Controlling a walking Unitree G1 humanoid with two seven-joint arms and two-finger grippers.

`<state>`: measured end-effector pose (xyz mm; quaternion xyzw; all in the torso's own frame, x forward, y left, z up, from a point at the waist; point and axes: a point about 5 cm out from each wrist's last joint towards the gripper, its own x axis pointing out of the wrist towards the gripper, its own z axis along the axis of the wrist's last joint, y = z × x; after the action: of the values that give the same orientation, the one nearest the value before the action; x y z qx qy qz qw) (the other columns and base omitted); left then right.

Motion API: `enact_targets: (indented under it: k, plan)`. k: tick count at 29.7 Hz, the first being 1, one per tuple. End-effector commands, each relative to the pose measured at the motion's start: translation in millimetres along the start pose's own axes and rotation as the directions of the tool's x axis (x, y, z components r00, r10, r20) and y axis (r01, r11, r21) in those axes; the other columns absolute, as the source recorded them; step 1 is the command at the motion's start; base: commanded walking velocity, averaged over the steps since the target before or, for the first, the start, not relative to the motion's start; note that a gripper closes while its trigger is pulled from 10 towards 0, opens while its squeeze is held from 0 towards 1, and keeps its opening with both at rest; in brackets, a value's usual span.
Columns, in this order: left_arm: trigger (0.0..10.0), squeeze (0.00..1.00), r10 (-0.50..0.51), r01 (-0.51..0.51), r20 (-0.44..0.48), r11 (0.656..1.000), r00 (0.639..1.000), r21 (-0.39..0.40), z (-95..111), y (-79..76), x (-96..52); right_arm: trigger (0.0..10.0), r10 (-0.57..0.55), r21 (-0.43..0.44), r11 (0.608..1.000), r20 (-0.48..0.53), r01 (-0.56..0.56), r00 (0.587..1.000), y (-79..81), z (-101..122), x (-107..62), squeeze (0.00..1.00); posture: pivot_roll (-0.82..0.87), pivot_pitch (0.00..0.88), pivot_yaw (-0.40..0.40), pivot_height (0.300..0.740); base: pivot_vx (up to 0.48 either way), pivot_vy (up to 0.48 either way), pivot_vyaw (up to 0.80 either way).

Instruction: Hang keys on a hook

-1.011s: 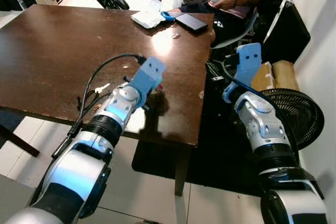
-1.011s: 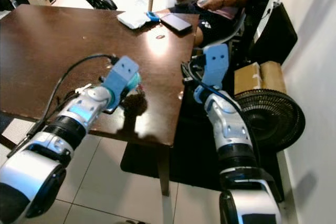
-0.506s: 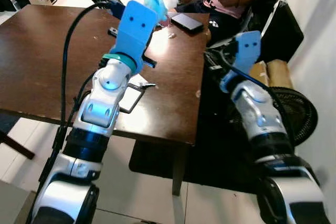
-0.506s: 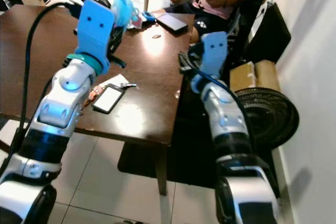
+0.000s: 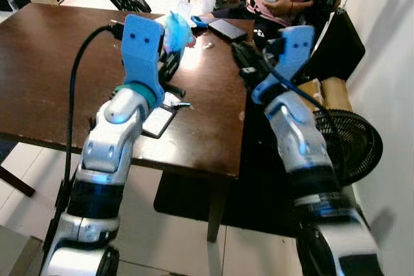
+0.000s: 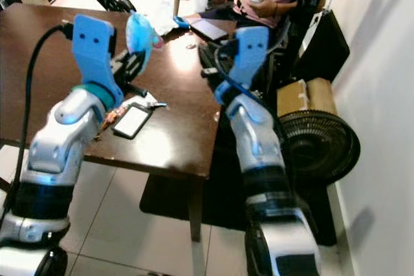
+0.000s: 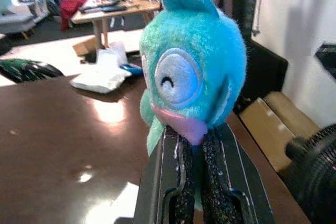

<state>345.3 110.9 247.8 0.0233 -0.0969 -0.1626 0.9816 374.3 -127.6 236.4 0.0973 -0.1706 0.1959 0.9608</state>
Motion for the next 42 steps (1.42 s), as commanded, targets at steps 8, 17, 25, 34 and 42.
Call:
enact_targets:
  k: [8, 17, 25, 34, 42]
  plan:
    - [10.0, 0.0, -0.016, 0.016, -0.001, 0.997, 1.0, 0.073, -2, -0.7, -4.1, 10.0, -0.043, 0.022, 0.999, 0.011, 0.043, 0.999, -10.2, -6, -14.1, 0.0, 0.09, 0.0, 0.108, 0.74, 0.0, 0.0, 0.0]
    - [10.0, 0.0, 0.01, -0.01, 0.001, 0.99, 1.0, 0.14, -4, 1.1, -4.0, 10.0, -0.051, 0.013, 0.999, 0.005, 0.051, 0.999, -5.9, -10, -11.1, 0.0, 0.09, 0.0, 0.107, 0.74, 0.0, 0.0, 0.0]
    - [10.0, 0.0, 0.015, -0.014, -0.006, 0.991, 1.0, 0.135, -4, 2.9, -4.3, 10.0, -0.064, 0.02, 0.998, -0.005, 0.064, 0.998, -6.2, -9, -13.8, 0.0, 0.09, 0.0, 0.107, 0.74, 0.0, 0.0, 0.0]
    - [10.0, 0.0, 0.018, -0.018, 0.002, 0.988, 1.0, 0.153, -4, 3.8, -4.7, 10.0, -0.053, 0.015, 0.998, -0.024, 0.053, 0.998, -2.9, -13, -14.8, 0.0, 0.09, 0.0, 0.105, 0.74, -0.095, 0.0, 0.0]
    - [10.0, 0.0, 0.021, -0.021, 0.001, 0.987, 1.0, 0.158, -4, 4.3, -4.6, 10.0, -0.059, 0.009, 0.998, -0.028, 0.06, 0.998, -3.7, -14, -14.5, 0.0, 0.09, 0.0, 0.106, 0.74, -0.327, 0.0, 0.0]
